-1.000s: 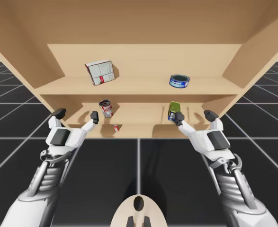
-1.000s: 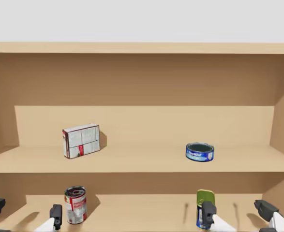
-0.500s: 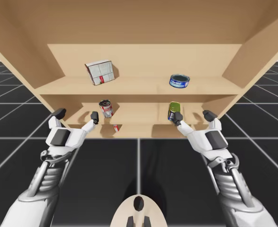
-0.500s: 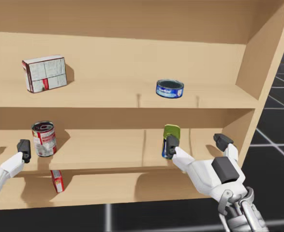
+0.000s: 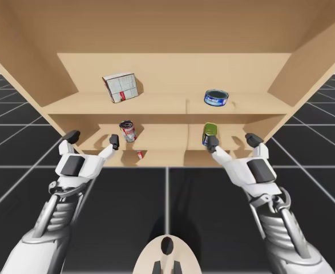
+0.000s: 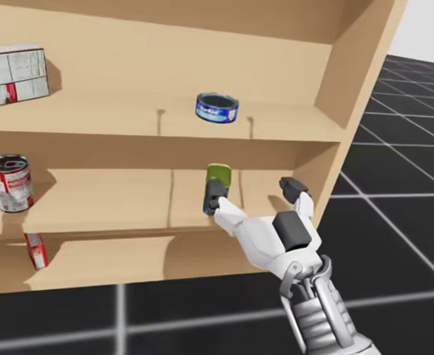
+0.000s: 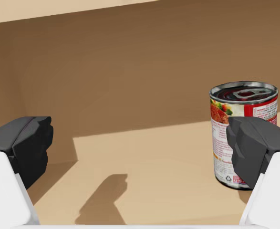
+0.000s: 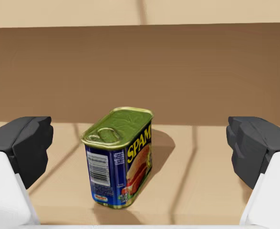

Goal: Look through the shelves, find the meat can, and take it.

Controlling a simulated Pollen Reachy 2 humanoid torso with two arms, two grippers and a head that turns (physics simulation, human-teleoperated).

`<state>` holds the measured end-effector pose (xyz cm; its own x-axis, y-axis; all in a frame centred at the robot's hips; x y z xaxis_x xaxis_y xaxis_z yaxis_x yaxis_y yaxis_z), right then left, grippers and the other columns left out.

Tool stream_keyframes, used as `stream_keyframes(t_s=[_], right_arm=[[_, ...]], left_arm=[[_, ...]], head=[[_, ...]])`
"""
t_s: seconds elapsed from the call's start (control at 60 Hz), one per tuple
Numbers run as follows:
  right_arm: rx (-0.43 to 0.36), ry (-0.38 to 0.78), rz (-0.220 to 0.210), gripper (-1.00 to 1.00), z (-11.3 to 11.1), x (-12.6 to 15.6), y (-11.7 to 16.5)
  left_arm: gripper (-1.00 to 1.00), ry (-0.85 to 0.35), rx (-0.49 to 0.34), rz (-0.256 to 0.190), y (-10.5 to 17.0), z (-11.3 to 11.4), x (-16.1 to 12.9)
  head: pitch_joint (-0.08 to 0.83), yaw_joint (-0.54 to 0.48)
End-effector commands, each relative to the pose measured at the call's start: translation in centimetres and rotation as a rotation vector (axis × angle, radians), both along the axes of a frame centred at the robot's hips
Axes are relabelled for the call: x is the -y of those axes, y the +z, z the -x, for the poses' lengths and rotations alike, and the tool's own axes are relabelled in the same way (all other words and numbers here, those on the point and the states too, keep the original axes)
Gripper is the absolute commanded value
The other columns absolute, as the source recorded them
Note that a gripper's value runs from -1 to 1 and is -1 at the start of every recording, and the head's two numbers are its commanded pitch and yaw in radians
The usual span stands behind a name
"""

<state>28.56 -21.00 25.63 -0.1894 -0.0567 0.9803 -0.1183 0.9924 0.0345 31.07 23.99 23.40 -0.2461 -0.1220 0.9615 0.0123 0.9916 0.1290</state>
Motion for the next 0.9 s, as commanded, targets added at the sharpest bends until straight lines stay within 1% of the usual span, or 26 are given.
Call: stream_keyframes(t_s=[0.017,0.15,0.217,0.367,0.467,0.617,0.717,0.817,0.867,0.9], right_arm=[[-0.021,-0.022,-0.03,-1.0,1.0,-2.6,0.4],[-0.027,-0.032,-0.015,-1.0,1.3,-4.3,0.5],[-0.04,-0.039,-0.017,-1.0,1.0,-4.9,0.5],[-0.064,-0.08,-0.028,-1.0,-0.5,-5.9,0.0],[-0.08,-0.091,-0.023,-1.0,-1.2,-6.6,-0.4],[-0.127,-0.12,-0.014,-1.0,-3.1,-7.8,-1.8],[-0.153,-0.147,-0.003,-1.0,-4.6,-8.0,-2.6],[-0.162,-0.158,-0.008,-1.0,-5.6,-7.9,-2.9],[-0.152,-0.173,0.0,-1.0,-6.3,-7.9,-3.0],[-0.157,-0.175,-0.003,-1.0,-6.9,-7.8,-3.2]], left_arm=[[-1.0,-0.003,0.0,0.003,0.0,0.0,0.0],[-1.0,-0.004,-0.002,0.006,0.0,0.0,-0.1],[-1.0,-0.005,-0.003,0.005,0.0,0.0,0.0],[-1.0,-0.011,-0.005,0.004,0.0,-0.1,-0.1],[-1.0,-0.014,-0.007,0.006,0.0,-0.1,-0.1],[-1.0,-0.02,-0.009,0.009,0.1,-0.1,-0.2],[-1.0,-0.021,-0.009,0.011,0.1,-0.1,-0.2],[-1.0,-0.021,-0.009,0.014,0.1,0.0,-0.2],[-1.0,-0.022,-0.009,0.013,0.1,0.0,-0.2],[-1.0,-0.022,-0.009,0.012,0.1,0.0,-0.2]], head=[[0.409,-0.27],[0.418,-0.26],[0.421,-0.26],[0.43,-0.26],[0.434,-0.26],[0.439,-0.25],[0.445,-0.25],[0.447,-0.25],[0.449,-0.25],[0.45,-0.25]])
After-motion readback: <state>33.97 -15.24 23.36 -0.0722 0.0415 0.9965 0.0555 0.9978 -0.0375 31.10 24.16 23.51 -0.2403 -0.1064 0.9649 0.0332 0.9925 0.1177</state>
